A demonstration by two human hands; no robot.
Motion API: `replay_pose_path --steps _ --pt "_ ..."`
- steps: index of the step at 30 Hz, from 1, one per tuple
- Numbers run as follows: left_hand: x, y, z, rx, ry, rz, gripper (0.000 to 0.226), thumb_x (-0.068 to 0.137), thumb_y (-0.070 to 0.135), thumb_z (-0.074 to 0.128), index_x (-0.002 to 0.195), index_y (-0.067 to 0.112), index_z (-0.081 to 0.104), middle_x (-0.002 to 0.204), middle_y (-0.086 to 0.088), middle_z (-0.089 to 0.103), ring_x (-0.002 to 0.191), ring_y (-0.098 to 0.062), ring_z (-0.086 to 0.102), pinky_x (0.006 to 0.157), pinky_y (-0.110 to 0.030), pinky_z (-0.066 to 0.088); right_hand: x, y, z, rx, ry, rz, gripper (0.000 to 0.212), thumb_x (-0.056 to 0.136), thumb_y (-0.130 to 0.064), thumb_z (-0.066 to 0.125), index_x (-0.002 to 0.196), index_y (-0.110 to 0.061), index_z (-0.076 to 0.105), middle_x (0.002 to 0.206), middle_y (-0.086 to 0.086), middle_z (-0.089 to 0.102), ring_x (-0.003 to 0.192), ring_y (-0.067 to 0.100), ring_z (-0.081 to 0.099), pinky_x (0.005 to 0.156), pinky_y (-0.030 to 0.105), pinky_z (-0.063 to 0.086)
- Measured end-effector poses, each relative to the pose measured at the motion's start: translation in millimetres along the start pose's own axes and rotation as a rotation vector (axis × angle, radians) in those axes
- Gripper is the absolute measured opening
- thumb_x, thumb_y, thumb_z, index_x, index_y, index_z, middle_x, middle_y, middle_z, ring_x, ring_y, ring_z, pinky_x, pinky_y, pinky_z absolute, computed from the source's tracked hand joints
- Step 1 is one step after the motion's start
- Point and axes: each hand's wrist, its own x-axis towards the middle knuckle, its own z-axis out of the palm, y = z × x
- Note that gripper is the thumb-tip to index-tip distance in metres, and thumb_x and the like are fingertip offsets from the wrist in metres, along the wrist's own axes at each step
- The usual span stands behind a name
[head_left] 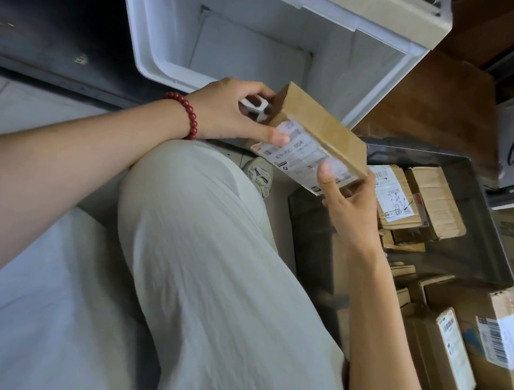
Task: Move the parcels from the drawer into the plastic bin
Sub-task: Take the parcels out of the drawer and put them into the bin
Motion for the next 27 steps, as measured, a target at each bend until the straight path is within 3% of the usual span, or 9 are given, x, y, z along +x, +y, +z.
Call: replay_pose_path --steps 3,6,9,12,15,20,25,27 --pt "2 5 -1 -0.037 0.051 -0.002 0.065 0.066 0.073 0.060 0.118 0.035 0.059 0.117 0.016 0.062 0.105 -0.005 0.059 0.091 -0.028 0.047 3 -1 0 0.032 -0.048 0.018 0.083 0.071 -0.037 0.074 0.140 -0.011 0.038 0.132 0.000 0.059 0.120 0.010 0.057 0.099 0.029 0.050" --pt "4 6 1 -0.129 0.058 0.030 0.068 0.066 0.071 0.060 0.125 0.038 0.051 0.112 0.015 0.065 0.104 -0.004 0.061 0.091 -0.027 0.050 4 0 3 0.107 -0.049 0.056 0.087 0.068 -0.038 0.077 0.141 -0.010 0.039 0.131 0.001 0.061 0.119 0.011 0.059 0.101 0.038 0.050" --pt "1 11 2 -0.093 0.051 0.098 0.081 0.068 0.069 0.061 0.139 0.044 0.030 0.104 0.024 0.062 0.105 0.000 0.058 0.084 -0.017 0.048 2 1 9 0.136 -0.001 0.083 0.094 0.063 -0.046 0.079 0.141 -0.016 0.035 0.124 -0.008 0.063 0.110 0.005 0.063 0.095 0.034 0.054" --pt "4 15 2 -0.060 0.077 0.125 0.074 0.076 0.063 0.063 0.139 0.042 0.031 0.102 0.023 0.064 0.094 0.005 0.061 0.069 -0.007 0.050 1 -1 12 0.195 0.035 0.112 0.092 0.062 -0.050 0.079 0.138 -0.026 0.031 0.117 -0.012 0.063 0.101 0.001 0.066 0.083 0.031 0.059" --pt "9 20 1 -0.039 0.097 0.149 0.070 0.078 0.059 0.065 0.137 0.040 0.034 0.102 0.019 0.066 0.090 0.002 0.064 0.068 -0.012 0.054 4 -2 10 0.253 0.065 0.117 0.084 0.056 -0.050 0.082 0.126 -0.036 0.038 0.113 -0.012 0.065 0.093 -0.001 0.068 0.071 0.030 0.060" --pt "16 29 5 -0.024 0.113 0.153 0.067 0.076 0.064 0.063 0.134 0.045 0.035 0.106 0.019 0.066 0.093 -0.005 0.065 0.083 -0.032 0.055 8 -10 3 0.332 0.105 0.117 0.075 0.054 -0.050 0.086 0.114 -0.042 0.041 0.108 -0.012 0.067 0.089 0.000 0.070 0.063 0.027 0.059" --pt "27 48 18 -0.006 -0.001 0.128 0.062 0.073 0.062 0.065 0.126 0.048 0.036 0.101 0.022 0.065 0.092 -0.001 0.063 0.077 -0.021 0.052 3 4 -18 0.382 0.168 0.124 0.061 0.064 -0.039 0.088 0.105 -0.048 0.043 0.097 -0.015 0.070 0.084 0.000 0.070 0.059 0.024 0.057" --pt "37 67 28 0.064 -0.053 0.145 0.063 0.071 0.064 0.065 0.125 0.047 0.037 0.098 0.021 0.065 0.089 -0.004 0.063 0.077 -0.024 0.053 -3 9 -33 0.410 0.194 0.160 0.065 0.061 -0.042 0.088 0.107 -0.049 0.043 0.102 -0.012 0.069 0.086 0.002 0.070 0.063 0.027 0.059"
